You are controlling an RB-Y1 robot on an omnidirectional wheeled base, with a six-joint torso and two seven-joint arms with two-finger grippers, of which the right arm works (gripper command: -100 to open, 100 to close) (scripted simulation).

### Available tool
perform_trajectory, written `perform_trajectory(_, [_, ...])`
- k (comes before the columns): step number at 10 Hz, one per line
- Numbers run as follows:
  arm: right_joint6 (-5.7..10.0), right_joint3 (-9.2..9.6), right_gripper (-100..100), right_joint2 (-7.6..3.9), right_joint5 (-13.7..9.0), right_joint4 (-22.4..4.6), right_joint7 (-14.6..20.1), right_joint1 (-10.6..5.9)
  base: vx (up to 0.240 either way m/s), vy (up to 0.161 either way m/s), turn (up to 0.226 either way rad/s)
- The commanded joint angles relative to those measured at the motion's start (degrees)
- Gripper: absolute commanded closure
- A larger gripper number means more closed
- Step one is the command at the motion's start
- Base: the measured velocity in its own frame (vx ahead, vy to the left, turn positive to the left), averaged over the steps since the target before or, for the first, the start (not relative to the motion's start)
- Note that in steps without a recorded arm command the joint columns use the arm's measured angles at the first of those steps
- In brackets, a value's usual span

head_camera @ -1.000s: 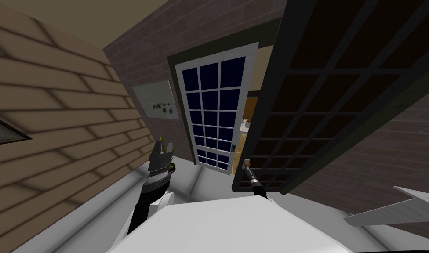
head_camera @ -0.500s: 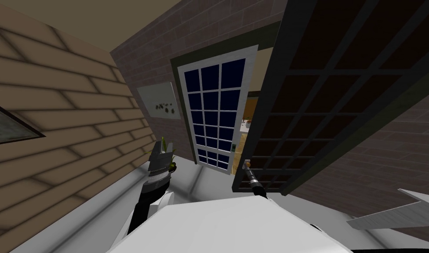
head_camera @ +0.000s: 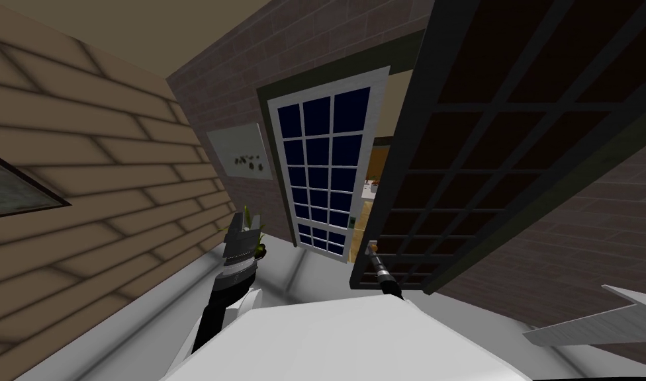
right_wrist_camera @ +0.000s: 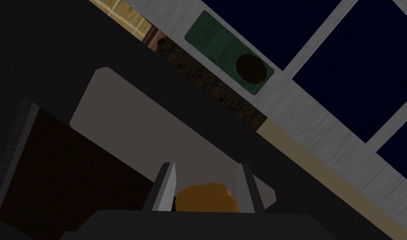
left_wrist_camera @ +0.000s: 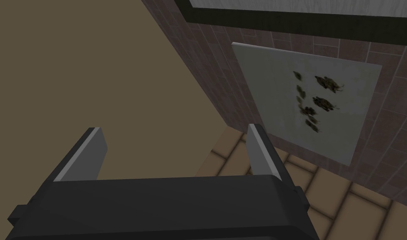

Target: Pull the door open

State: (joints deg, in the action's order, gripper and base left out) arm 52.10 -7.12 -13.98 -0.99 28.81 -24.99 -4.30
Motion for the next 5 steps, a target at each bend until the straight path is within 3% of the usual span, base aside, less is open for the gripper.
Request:
perform_trajectory(1, [0.52, -0.32, 100, -0.84, -1.20, -0.18, 2.86, -0.21, -0.044, -0.019, 0.076])
perform_trajectory(3, [0.50, -0.04, 100, -0.90, -1.73, -0.13, 5.58, -0.20, -0.034, -0.025, 0.043])
perform_trajectory(5, [0.50, -0.04, 100, -0.90, -1.73, -0.13, 5.98, -0.20, -0.020, -0.004, 0.012])
